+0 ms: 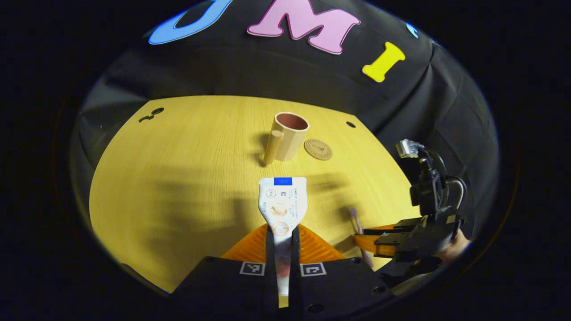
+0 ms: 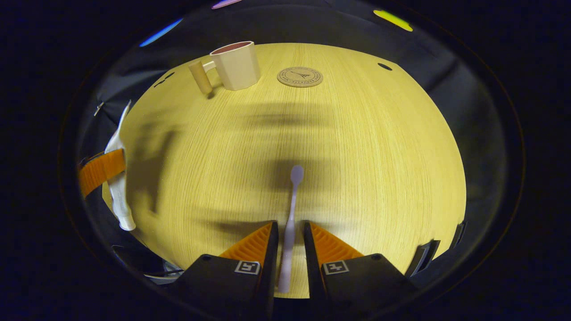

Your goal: Put the toothbrush and toothpaste on the desktop into the cup, then pick up the cup and place it on the coaster on the desktop.

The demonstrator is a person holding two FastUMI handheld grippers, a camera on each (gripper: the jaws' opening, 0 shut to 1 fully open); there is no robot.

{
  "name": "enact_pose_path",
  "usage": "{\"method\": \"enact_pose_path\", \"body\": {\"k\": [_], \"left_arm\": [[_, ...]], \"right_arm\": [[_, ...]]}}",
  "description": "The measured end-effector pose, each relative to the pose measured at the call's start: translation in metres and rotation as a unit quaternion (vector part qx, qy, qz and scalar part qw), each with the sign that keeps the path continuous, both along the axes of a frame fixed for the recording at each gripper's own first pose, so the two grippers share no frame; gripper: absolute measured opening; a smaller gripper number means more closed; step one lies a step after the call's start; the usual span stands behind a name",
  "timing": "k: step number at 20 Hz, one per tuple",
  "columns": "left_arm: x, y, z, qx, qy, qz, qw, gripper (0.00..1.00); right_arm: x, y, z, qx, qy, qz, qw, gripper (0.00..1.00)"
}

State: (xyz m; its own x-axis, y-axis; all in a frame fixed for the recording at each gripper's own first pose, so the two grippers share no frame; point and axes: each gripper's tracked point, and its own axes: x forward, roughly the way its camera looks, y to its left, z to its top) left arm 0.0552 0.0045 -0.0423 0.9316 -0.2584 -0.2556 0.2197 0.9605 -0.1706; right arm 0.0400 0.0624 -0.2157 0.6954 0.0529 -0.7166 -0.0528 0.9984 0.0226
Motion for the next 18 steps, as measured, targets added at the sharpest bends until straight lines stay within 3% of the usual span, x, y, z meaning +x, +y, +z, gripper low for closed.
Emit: {"method": "enact_pose_path", "body": {"k": [1, 3, 5, 9, 11, 18], "left_arm": [[-0.003, 0.002, 0.006, -0.004, -0.016, -0.004, 1.000, 0.14], [-0.012, 0.005, 0.017, -0.009, -0.042, -0.010, 0.999, 0.14], [-0.022, 0.007, 0.030, -0.018, -0.069, -0.012, 0.997, 0.14], [-0.027, 0.004, 0.071, -0.047, -0.136, -0.009, 0.990, 0.14], [-0.030, 0.005, 0.100, -0.065, -0.169, -0.011, 0.983, 0.14], [0.012, -0.001, 0.207, -0.103, -0.262, -0.012, 0.960, 0.14]], "right_arm": [[0.001, 0.001, 0.001, -0.002, -0.002, 0.004, 1.000, 0.36], [0.002, 0.002, 0.001, -0.003, -0.007, 0.015, 1.000, 0.15], [0.004, 0.002, 0.002, 0.002, -0.015, 0.018, 1.000, 0.10], [0.011, 0.006, 0.009, 0.023, -0.054, 0.028, 0.998, 0.07], [0.012, 0.013, 0.017, 0.061, -0.085, 0.037, 0.994, 0.07], [0.012, 0.014, 0.091, 0.183, -0.189, 0.062, 0.963, 0.07]]}}
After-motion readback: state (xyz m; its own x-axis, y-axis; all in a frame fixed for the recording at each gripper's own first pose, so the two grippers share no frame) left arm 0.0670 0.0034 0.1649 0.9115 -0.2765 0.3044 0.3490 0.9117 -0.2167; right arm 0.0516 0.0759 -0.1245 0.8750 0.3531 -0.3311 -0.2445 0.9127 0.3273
